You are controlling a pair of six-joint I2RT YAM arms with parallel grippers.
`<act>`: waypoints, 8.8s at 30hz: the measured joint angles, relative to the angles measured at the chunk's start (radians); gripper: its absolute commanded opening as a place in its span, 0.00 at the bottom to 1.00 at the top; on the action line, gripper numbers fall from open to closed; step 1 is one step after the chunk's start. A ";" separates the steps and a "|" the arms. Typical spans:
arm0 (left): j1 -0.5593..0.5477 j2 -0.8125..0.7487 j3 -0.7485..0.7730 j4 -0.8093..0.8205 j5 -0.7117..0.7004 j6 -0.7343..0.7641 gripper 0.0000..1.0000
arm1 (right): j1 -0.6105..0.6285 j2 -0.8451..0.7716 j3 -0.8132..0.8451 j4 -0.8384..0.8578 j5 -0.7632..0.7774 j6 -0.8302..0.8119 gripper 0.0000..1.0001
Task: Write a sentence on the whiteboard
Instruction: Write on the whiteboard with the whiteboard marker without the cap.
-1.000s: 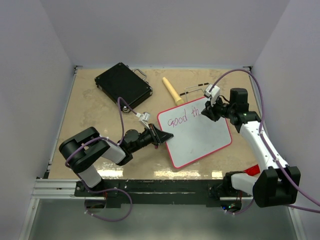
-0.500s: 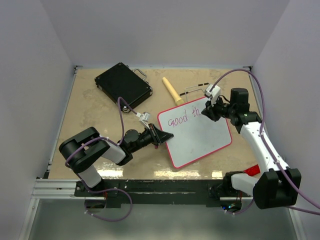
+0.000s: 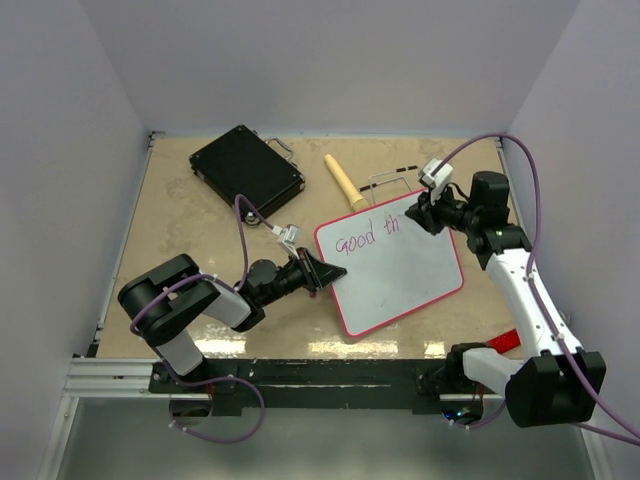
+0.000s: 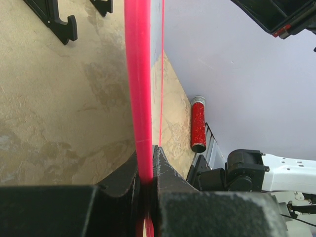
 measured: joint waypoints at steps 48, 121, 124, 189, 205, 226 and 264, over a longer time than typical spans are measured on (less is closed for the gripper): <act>0.003 0.000 0.000 0.000 0.005 -0.003 0.00 | -0.007 0.009 -0.064 0.077 0.016 0.043 0.00; 0.006 0.000 -0.004 -0.002 0.006 -0.013 0.00 | -0.008 0.060 -0.041 0.000 0.064 -0.026 0.00; 0.006 0.000 -0.004 -0.002 0.006 -0.013 0.00 | -0.008 0.055 -0.041 -0.023 0.064 -0.040 0.00; 0.006 0.000 -0.004 -0.001 0.007 -0.013 0.00 | -0.009 0.076 -0.030 0.084 0.161 0.043 0.00; 0.006 0.000 -0.004 -0.001 0.007 -0.012 0.00 | -0.013 0.063 -0.033 0.018 0.130 -0.014 0.00; 0.006 0.000 -0.004 -0.002 0.006 -0.015 0.00 | -0.015 0.084 -0.023 0.063 0.146 0.016 0.00; 0.006 0.000 -0.006 -0.001 0.006 -0.013 0.00 | -0.026 0.056 -0.026 -0.063 0.126 -0.041 0.00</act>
